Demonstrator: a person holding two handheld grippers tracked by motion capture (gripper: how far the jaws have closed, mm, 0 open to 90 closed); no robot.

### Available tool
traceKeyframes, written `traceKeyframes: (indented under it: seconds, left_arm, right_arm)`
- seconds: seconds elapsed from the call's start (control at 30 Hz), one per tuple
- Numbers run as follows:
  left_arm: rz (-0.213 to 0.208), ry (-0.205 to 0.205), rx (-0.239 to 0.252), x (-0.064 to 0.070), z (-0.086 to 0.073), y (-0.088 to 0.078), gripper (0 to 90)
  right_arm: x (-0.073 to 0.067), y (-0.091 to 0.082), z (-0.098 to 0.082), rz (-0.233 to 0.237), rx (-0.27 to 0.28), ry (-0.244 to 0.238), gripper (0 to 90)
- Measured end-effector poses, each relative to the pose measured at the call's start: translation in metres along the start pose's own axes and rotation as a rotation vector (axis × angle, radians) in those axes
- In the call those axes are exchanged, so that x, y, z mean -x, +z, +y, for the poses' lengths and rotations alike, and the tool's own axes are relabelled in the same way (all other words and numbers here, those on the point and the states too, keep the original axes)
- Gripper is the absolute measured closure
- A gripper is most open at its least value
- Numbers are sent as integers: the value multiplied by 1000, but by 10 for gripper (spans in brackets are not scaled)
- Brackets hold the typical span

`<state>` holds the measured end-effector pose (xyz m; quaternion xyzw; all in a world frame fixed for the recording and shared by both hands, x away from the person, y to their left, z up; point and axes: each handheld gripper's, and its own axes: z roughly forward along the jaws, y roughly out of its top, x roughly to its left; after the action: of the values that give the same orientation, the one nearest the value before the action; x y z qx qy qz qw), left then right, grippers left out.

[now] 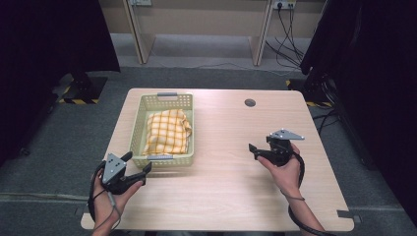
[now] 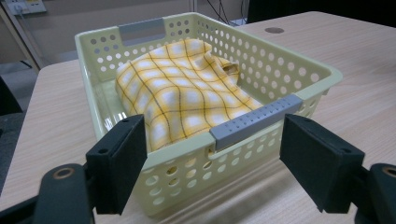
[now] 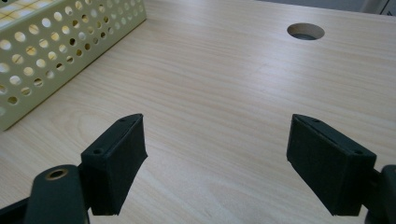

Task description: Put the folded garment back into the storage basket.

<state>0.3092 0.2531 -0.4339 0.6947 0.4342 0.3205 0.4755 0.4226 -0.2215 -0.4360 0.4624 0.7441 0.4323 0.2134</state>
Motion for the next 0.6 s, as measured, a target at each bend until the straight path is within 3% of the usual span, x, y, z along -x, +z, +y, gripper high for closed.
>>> traceKeyframes:
  seconds: [0.6]
  left_arm:
    - [-13, -11, -9, 7, -15, -6, 229]
  right_arm:
    - [14, -21, -26, -37, 26, 35, 206]
